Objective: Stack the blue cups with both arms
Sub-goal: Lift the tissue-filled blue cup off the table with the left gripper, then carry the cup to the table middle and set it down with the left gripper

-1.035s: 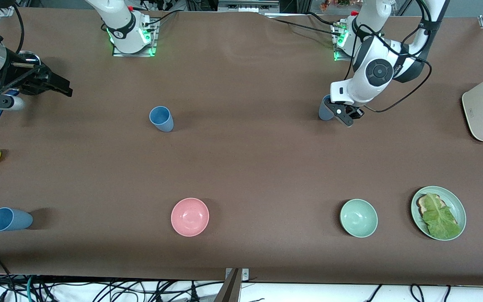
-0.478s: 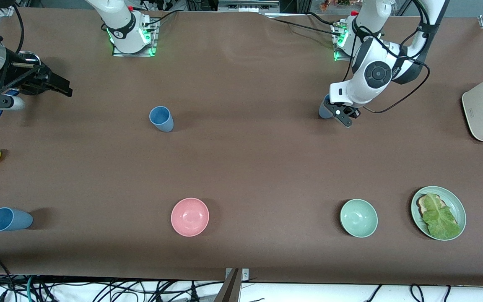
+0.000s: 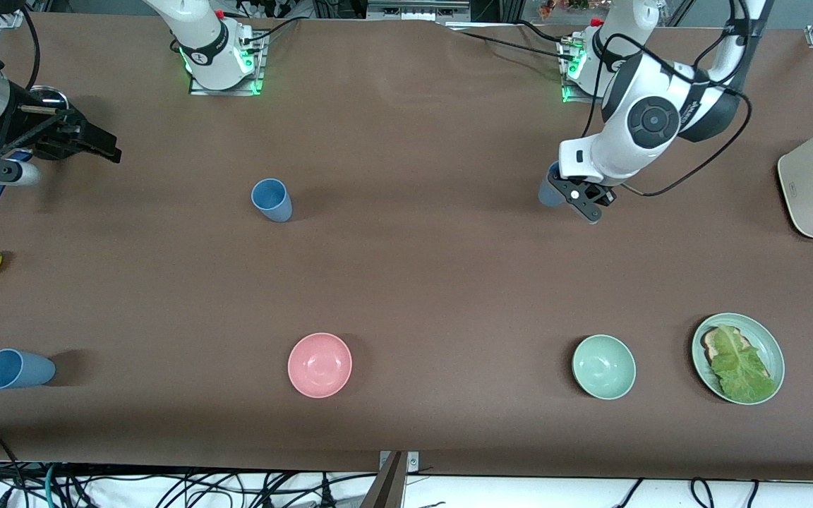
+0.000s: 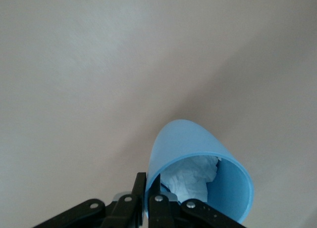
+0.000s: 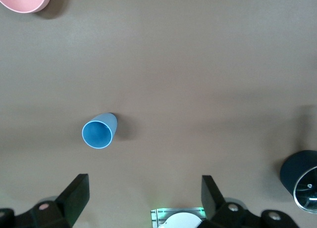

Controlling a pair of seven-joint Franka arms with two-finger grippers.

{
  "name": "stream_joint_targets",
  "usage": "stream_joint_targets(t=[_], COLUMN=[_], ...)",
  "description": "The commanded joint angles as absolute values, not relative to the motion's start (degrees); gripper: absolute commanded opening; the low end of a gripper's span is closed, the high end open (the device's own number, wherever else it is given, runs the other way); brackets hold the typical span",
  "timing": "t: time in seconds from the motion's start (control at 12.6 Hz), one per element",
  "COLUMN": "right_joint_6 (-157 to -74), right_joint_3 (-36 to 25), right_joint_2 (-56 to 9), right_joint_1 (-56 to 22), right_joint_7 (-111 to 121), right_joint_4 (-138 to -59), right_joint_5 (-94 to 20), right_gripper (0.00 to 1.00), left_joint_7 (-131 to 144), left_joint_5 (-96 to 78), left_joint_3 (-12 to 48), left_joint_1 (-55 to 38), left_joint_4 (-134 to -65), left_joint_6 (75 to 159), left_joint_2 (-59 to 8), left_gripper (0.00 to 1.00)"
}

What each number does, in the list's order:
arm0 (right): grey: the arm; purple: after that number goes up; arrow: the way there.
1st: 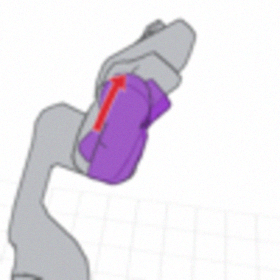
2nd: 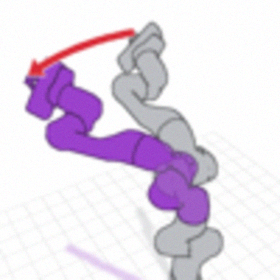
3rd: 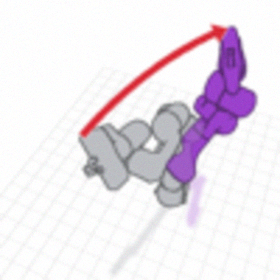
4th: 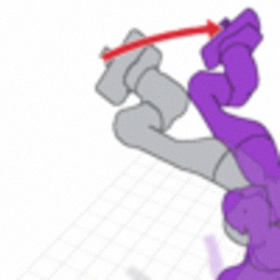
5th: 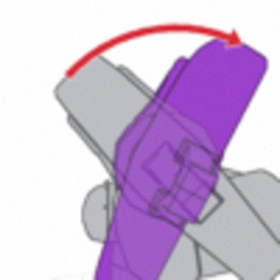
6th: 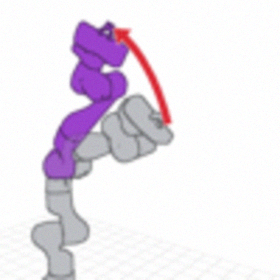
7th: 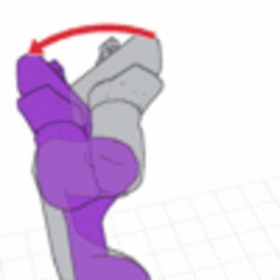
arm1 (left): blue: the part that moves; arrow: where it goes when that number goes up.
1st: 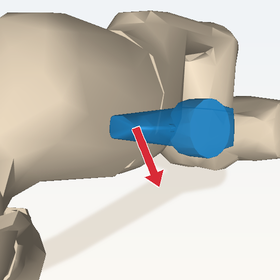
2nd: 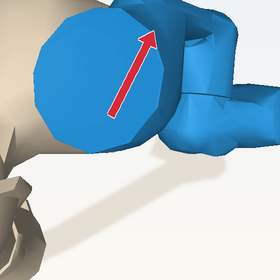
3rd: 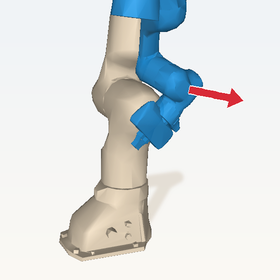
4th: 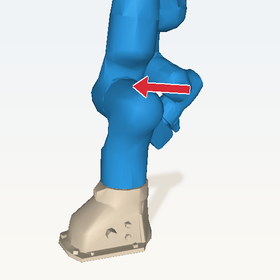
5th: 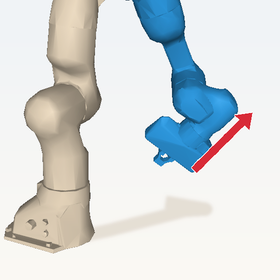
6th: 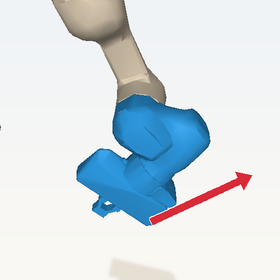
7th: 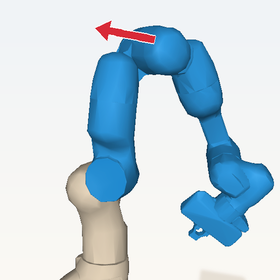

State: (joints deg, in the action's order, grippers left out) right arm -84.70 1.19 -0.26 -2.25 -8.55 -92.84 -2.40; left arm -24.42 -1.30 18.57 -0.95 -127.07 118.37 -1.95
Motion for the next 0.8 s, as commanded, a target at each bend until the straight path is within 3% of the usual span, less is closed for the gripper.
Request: stream_joint_targets(t=[0.0, 0.48, 0.72], right_joint_6=[-83.6, -83.7, -84.0], right_joint_3=[1.2, 0.7, 0.8], right_joint_2=[-0.5, -0.6, -0.5], right_joint_1=[-1.8, -1.1, -1.1], right_joint_7=[-8.2, -8.0, -8.3], right_joint_4=[-91.6, -91.0, -91.0], right_joint_5=[-2.1, -2.3, -2.4], right_gripper=[1.0, 1.0, 1.0], left_joint_7=[-15.4, 23.9, 36.9], left_joint_5=[-3.0, -3.0, -3.0], left_joint_3=[19.9, 20.2, 20.1], left_joint_1=[-4.8, -21.1, -27.3], left_joint_4=[-114.7, -99.5, -94.6], left_joint_6=[110.9, 110.4, 114.6], left_joint_2=[-9.0, -24.1, -31.6], left_gripper=[0.0, 0.0, 0.0])
